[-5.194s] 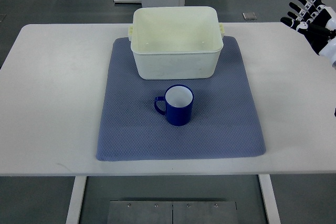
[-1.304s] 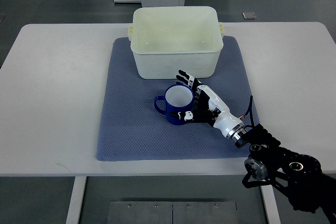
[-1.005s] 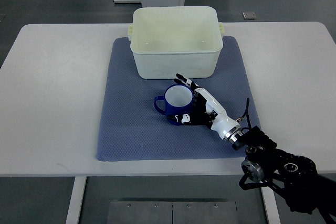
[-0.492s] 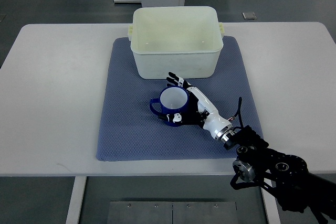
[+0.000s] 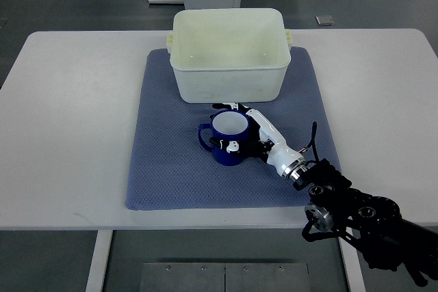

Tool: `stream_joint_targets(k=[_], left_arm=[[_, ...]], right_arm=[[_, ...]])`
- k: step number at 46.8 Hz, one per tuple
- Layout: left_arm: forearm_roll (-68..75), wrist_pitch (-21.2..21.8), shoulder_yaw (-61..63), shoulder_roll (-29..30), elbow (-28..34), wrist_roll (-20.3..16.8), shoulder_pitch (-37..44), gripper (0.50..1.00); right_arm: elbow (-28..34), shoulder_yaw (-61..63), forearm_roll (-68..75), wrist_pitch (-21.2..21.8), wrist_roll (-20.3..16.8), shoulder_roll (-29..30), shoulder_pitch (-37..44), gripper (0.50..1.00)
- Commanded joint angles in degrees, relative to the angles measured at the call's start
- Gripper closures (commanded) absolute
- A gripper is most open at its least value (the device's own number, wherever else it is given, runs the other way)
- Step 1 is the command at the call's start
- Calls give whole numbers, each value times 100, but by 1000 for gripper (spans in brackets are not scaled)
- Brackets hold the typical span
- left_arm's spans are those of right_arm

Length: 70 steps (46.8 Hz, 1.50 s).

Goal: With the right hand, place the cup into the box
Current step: 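Lift the blue mug with the right hand above the cream box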

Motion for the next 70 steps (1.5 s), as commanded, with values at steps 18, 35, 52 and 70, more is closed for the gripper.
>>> stream_joint_targets(k=[18,35,52,70], left_arm=[[3,0,0,0,0,0,7,500],[-6,0,0,0,0,0,6,500],[3,0,0,0,0,0,6,500],[2,0,0,0,0,0,-2,500]], right_arm=[[27,-100,78,123,0,-219,312,1000],[598,-83,245,317,0,-1362,717,1000],[1161,-74,518,563,0,-2311,1156,1000],[1275,-100,1018,607,-397,-2532,1956,1000]])
